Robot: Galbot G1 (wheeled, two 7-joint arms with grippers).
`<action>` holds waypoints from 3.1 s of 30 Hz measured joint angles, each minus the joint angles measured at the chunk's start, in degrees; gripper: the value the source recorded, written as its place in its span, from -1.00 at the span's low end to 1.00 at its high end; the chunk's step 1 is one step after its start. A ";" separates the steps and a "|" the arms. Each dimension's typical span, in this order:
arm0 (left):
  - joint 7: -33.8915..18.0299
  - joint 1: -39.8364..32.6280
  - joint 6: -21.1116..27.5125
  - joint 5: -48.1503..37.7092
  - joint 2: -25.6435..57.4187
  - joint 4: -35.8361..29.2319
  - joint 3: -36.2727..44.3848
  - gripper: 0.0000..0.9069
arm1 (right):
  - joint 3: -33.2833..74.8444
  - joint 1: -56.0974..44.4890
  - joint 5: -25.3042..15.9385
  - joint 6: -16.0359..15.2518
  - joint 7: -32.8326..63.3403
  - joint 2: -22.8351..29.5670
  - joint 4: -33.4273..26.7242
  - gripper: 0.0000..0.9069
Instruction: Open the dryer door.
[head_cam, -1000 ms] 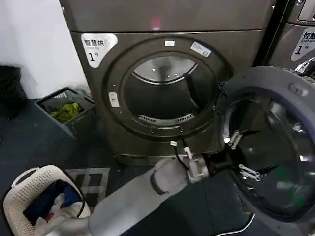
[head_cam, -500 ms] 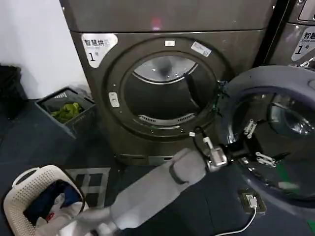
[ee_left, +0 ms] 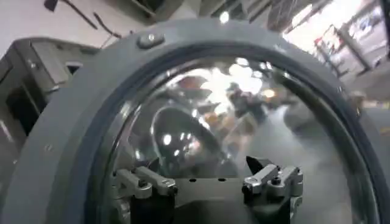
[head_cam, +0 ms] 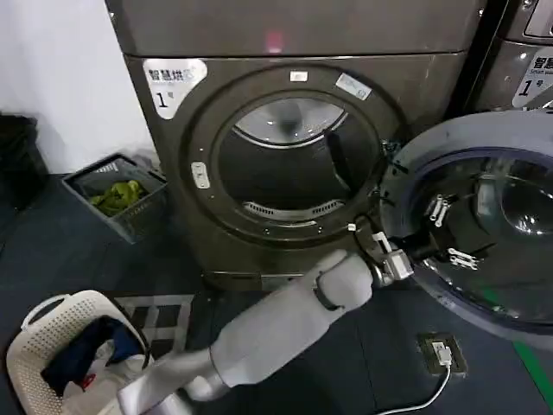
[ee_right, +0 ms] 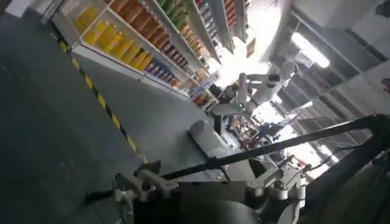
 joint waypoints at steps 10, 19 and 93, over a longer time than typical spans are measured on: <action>-2.76 -2.61 0.20 4.36 0.01 5.82 0.06 1.00 | -0.19 -0.03 0.60 0.11 -0.13 0.77 0.81 1.00; -3.72 -4.02 1.50 5.39 0.01 8.46 -0.08 1.00 | -0.34 -0.04 0.77 0.13 -0.19 1.11 1.63 1.00; -0.78 21.52 12.24 -6.02 41.99 -37.41 -10.33 1.00 | -1.05 0.80 1.57 -0.55 -2.39 -1.97 0.17 1.00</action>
